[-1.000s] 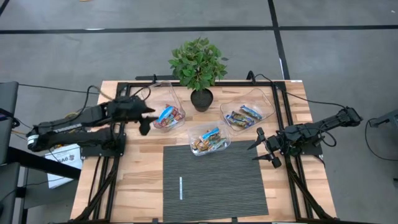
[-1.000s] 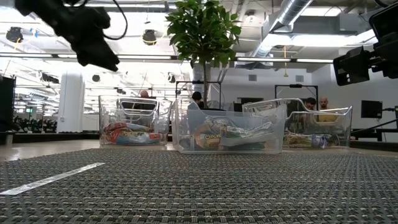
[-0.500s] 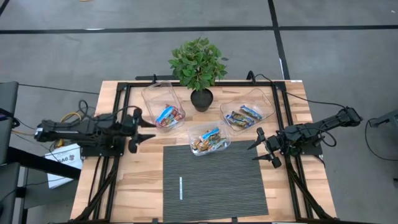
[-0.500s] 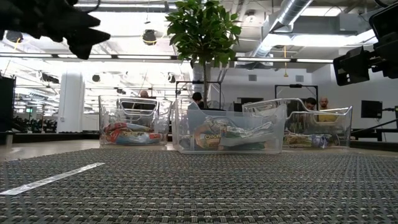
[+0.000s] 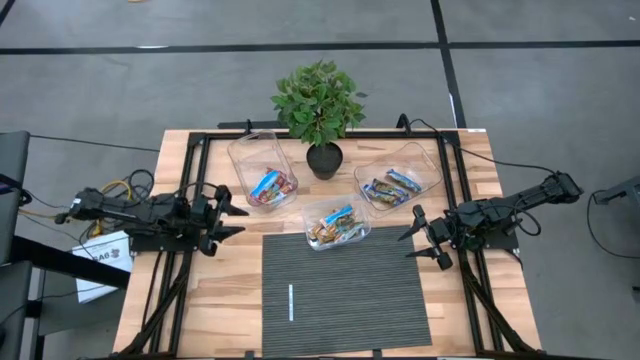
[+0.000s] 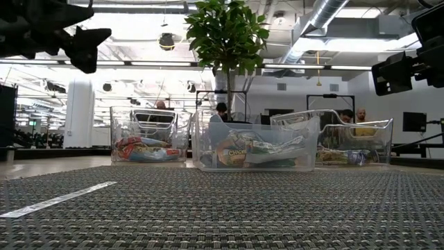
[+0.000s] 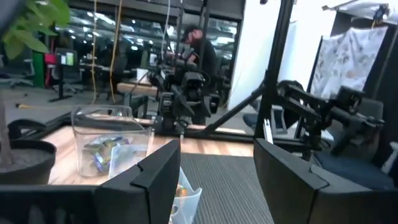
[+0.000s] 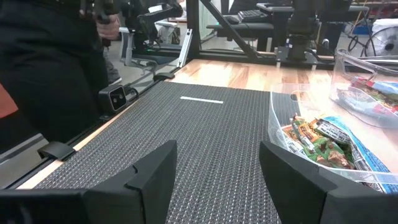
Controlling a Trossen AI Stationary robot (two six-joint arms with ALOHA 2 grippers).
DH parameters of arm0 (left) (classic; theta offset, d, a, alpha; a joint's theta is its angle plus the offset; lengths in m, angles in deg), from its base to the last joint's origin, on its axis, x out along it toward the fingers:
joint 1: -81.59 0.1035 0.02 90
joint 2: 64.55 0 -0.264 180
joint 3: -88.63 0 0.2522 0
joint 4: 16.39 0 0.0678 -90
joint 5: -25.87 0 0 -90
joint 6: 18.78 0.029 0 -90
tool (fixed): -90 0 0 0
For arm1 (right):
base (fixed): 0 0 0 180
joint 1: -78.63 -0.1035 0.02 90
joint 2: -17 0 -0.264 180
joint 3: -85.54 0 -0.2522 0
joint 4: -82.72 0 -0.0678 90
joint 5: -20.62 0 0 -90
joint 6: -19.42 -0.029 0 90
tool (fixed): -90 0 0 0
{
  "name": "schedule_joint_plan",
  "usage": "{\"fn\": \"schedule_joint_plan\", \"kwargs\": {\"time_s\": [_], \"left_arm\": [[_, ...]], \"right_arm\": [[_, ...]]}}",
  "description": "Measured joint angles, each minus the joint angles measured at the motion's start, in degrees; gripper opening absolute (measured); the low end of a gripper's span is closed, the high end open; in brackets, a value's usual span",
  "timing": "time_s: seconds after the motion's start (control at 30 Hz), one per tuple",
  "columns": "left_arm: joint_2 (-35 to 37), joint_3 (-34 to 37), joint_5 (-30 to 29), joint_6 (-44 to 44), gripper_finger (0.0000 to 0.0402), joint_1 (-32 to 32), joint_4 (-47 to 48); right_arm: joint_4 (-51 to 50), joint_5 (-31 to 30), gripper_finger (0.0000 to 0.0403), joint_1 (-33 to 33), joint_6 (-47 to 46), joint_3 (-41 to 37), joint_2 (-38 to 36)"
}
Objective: Pick and place Granola Bars by type
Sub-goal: Return to Home Position
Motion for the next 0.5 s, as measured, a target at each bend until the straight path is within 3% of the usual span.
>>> {"fn": "schedule_joint_plan", "kwargs": {"time_s": [0.23,0.33,0.5], "left_arm": [[6.01,0.44,-3.25,5.21,0.0197,0.14,1.44],[5.85,0.44,-6.14,6.03,0.0197,0.24,3.15],[5.8,0.48,-5.86,5.65,0.0197,0.22,9.61]], "right_arm": [[0.02,0.02,0.0221,-0.01,0.0,0.0,0.0],[0.02,0.02,0.0221,0.0,0.0,0.0,0.0],[0.02,0.02,0.0221,0.0,0.0,-0.02,-0.02]]}}
